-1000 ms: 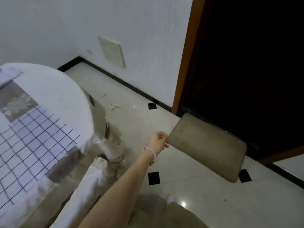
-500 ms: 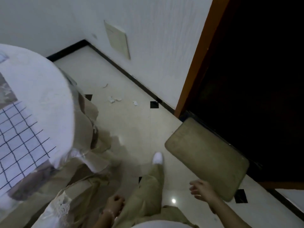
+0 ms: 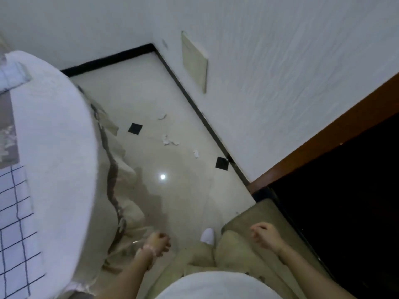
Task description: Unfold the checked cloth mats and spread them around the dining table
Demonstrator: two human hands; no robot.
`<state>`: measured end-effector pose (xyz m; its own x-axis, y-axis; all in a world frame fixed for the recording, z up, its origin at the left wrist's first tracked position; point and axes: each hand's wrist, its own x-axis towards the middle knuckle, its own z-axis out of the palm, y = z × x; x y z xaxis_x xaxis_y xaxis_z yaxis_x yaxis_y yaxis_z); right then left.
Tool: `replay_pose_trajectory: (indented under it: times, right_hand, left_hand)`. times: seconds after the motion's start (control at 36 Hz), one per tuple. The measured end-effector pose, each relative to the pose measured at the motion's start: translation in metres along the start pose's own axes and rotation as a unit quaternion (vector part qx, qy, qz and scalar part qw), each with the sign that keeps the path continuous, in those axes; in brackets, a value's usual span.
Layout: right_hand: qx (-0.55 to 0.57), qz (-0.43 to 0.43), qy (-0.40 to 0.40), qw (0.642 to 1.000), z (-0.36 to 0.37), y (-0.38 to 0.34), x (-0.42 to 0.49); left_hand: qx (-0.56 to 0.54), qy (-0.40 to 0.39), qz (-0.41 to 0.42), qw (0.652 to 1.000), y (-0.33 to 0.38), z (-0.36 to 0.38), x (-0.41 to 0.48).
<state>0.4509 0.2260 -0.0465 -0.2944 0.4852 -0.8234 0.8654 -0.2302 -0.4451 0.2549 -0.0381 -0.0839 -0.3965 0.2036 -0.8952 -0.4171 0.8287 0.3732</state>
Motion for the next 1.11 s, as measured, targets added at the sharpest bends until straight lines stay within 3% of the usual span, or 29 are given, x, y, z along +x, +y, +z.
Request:
replay_pose_trajectory:
  times: [0.11, 0.33, 0.47, 0.56, 0.83, 0.97, 1.11]
  right_hand:
    - [-0.037, 0.03, -0.006, 0.999, -0.021, -0.02, 0.032]
    - [-0.174, 0.063, -0.023, 0.983, -0.061, -0.119, 0.129]
    - [-0.256, 0.024, -0.064, 0.964, -0.066, -0.231, 0.17]
    - [-0.251, -0.008, -0.077, 0.965, -0.061, -0.312, 0.197]
    - [-0.29, -0.162, -0.175, 0.927, 0.033, -0.551, 0.267]
    - [-0.309, -0.195, -0.246, 0.898, 0.106, -0.625, 0.273]
    - [-0.357, -0.204, -0.296, 0.862, 0.157, -0.672, 0.285]
  left_hand:
    - [-0.068, 0.01, 0.063, 0.996, 0.103, -0.011, 0.018]
    - [-0.202, 0.052, 0.06, 0.976, 0.225, -0.049, 0.076]
    - [-0.211, 0.067, -0.001, 0.975, 0.237, -0.072, 0.103]
    - [-0.239, 0.096, -0.054, 0.965, 0.233, -0.091, 0.115]
    - [-0.446, 0.171, -0.179, 0.86, 0.217, -0.133, 0.144]
    - [-0.504, 0.174, -0.226, 0.815, 0.224, -0.145, 0.153]
    - [-0.517, 0.201, -0.225, 0.801, 0.246, -0.181, 0.172]
